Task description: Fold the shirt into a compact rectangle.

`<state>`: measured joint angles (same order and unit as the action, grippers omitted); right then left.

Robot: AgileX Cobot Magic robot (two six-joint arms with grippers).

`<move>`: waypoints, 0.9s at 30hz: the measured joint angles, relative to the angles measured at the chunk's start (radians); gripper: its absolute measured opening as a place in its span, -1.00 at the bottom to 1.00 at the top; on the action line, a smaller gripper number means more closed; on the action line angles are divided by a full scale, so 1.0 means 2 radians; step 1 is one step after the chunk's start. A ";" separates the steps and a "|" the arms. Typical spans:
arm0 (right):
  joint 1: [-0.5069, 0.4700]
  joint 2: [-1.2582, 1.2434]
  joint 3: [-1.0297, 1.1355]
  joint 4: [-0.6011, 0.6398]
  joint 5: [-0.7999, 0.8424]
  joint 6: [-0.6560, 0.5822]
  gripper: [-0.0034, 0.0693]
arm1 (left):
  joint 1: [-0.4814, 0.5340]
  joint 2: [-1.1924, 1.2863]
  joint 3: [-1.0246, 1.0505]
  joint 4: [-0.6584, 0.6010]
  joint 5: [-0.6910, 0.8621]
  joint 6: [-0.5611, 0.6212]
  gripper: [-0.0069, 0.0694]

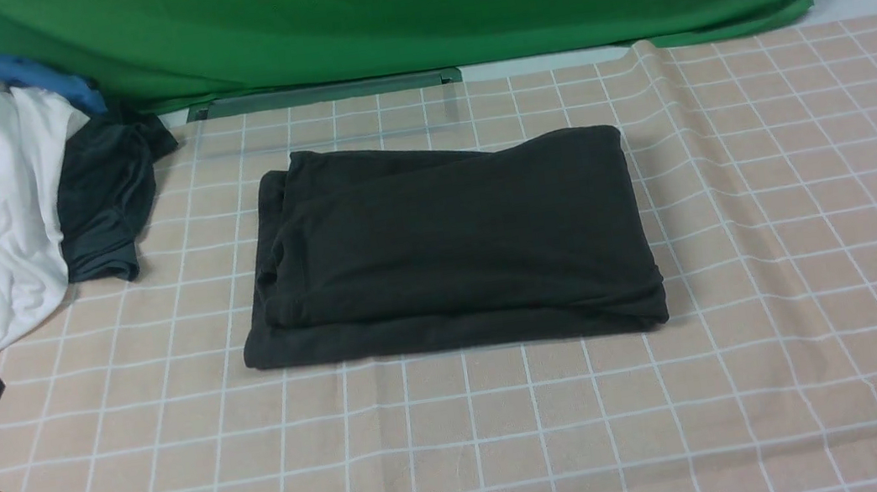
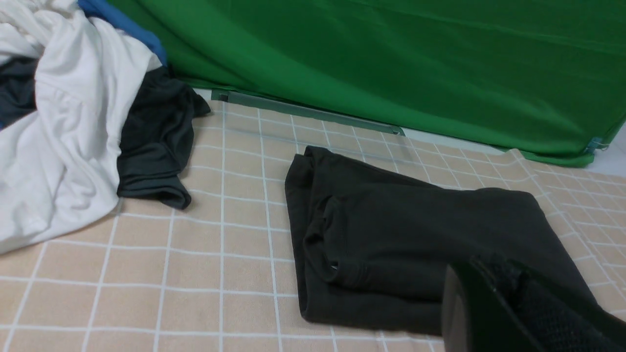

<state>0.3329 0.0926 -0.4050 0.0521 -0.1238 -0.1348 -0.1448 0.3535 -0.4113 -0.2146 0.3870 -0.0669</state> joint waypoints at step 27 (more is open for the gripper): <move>0.000 0.000 0.001 0.000 -0.001 0.000 -0.46 | 0.002 -0.020 0.028 0.031 -0.049 0.059 -0.77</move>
<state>0.3329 0.0926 -0.4028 0.0521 -0.1252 -0.1348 -0.1400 0.3139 -0.3561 -0.1533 0.2885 0.0519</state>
